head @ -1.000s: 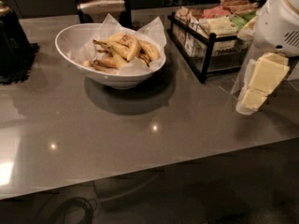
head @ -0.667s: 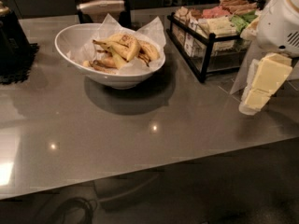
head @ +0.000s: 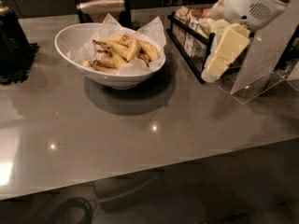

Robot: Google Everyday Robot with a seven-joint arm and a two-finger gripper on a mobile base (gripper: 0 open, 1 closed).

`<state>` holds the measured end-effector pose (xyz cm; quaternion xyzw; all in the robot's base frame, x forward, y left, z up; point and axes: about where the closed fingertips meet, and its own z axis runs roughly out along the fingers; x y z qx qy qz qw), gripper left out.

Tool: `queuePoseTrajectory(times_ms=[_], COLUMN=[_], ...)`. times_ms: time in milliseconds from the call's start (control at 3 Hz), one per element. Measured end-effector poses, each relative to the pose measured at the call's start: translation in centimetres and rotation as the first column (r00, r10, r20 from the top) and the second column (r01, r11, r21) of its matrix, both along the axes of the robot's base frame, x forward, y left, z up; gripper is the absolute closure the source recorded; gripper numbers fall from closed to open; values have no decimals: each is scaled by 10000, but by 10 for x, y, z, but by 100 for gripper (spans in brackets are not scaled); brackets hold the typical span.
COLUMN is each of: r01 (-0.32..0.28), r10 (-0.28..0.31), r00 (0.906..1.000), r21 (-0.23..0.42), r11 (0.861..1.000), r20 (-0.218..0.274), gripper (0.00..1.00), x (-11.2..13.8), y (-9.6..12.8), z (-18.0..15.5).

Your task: Pick banana from white bowl

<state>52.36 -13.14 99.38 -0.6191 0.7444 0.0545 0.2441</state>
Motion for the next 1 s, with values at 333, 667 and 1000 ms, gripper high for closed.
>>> queuePoseTrajectory(times_ms=[333,667,1000], r01=[-1360,-1449,-986], r10=[1370,1389,941], r00=[9905,9887,9949], r21=[763,1213,1624], r11=[9878,9820,9818], r20=[-90,565,353], gripper=[0,0,0], x=[43,54,54], y=[65,78,70], z=[14,42,28])
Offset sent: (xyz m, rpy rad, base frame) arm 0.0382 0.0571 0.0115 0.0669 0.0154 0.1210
